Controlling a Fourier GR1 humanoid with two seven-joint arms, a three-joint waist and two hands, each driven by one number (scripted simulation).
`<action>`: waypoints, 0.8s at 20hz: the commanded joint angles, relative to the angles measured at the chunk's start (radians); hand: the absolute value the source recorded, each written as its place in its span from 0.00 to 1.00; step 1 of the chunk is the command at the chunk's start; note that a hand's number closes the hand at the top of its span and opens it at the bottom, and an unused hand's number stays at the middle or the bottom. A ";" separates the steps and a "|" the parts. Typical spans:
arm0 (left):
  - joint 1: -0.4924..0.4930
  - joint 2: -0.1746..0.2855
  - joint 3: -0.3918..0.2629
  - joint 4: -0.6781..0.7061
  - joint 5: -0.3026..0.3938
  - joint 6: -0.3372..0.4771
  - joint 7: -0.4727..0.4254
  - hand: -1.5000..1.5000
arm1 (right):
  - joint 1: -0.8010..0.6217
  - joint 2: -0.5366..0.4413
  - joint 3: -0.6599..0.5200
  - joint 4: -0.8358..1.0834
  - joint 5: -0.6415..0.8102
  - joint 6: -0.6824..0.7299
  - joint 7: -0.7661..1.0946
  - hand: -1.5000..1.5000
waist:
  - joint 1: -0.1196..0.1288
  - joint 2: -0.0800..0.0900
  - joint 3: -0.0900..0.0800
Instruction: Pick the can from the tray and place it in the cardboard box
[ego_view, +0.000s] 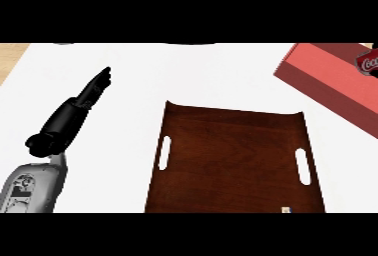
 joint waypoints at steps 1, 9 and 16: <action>-0.032 -0.012 -0.010 0.026 -0.002 -0.003 0.001 0.50 | -0.007 -0.033 0.024 0.124 0.035 0.046 -0.075 0.00 | 0.009 0.009 0.001; -0.008 -0.010 -0.013 0.025 -0.025 0.008 -0.021 0.50 | -0.059 -0.049 -0.104 0.163 -0.103 0.083 -0.341 0.00 | -0.002 0.001 0.002; -0.021 -0.024 -0.007 0.003 -0.015 0.020 0.015 0.50 | -0.123 -0.085 -0.498 0.301 -0.477 0.141 -0.225 0.00 | -0.014 -0.002 0.005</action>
